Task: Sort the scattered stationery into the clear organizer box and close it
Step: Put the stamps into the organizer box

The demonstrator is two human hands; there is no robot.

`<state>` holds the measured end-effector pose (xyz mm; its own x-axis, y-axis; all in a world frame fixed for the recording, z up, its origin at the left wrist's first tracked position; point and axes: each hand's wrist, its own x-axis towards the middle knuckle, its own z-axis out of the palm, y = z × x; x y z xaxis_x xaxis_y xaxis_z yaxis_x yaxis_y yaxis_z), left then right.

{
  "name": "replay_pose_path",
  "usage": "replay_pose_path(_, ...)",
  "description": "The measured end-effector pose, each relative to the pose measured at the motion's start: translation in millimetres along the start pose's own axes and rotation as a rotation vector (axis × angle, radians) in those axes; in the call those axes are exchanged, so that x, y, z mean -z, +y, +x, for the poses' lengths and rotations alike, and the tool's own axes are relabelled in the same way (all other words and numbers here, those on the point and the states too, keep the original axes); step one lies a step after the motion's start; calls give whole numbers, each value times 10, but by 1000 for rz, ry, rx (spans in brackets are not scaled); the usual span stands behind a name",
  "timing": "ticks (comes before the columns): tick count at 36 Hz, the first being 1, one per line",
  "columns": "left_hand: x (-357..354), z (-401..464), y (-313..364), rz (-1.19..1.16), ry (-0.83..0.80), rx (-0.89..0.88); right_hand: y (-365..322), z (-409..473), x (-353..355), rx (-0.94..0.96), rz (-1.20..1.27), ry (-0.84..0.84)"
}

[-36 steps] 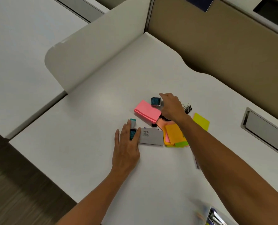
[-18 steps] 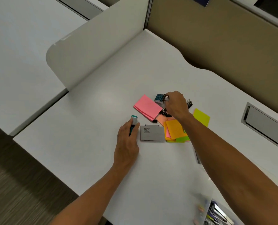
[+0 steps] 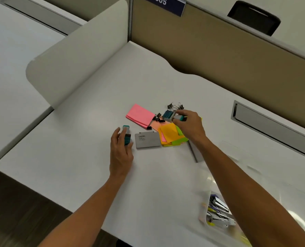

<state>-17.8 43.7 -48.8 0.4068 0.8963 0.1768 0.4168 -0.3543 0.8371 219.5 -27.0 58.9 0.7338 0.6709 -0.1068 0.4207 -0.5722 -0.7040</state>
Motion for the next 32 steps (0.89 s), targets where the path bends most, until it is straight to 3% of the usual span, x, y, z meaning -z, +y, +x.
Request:
replay_pose_path(12, 133, -66, 33, -171, 51, 2, 766, -957, 483, -208, 193, 40)
replay_pose_path(21, 72, -447, 363, -461, 140, 283, 1036, -1527, 855, -279, 461, 114)
replay_pose_path(32, -312, -939, 1139, -669, 10, 281, 1443, -1959, 1380, -274, 509, 202)
